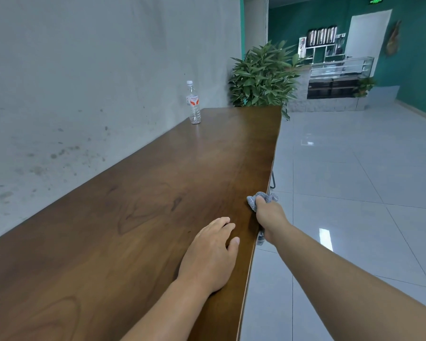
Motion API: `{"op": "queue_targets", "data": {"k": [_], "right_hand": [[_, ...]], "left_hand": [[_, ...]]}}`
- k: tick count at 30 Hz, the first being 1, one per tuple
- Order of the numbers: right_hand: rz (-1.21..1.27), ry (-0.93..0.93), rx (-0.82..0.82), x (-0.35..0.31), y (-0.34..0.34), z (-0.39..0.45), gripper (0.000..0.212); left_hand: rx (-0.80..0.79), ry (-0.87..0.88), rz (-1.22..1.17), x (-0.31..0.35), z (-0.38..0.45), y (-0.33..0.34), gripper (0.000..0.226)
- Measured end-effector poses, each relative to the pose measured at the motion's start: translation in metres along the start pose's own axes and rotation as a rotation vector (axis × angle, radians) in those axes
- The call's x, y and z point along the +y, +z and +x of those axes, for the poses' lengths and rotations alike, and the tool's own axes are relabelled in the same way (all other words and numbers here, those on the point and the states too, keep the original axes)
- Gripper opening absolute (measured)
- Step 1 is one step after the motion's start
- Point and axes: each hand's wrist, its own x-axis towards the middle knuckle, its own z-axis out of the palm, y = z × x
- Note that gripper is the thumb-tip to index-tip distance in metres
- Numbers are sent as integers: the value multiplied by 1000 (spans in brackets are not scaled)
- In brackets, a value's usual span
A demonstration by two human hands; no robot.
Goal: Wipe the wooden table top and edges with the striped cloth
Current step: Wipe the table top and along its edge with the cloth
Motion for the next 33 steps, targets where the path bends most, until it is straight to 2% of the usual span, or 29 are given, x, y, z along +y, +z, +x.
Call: {"op": "queue_targets", "data": {"k": [6, 13, 25, 33], "right_hand": [[24, 28, -7, 10, 2, -19, 58], [52, -14, -72, 32, 0, -56, 48], [-8, -4, -34, 5, -1, -15, 62], [18, -8, -80, 40, 5, -57, 50]], "left_hand": [[-40, -17, 27, 1, -1, -2, 48], [-45, -23, 34, 1, -16, -3, 49], [-39, -40, 26, 6, -16, -7, 46], [-69, -67, 50, 8, -33, -12, 48]]}}
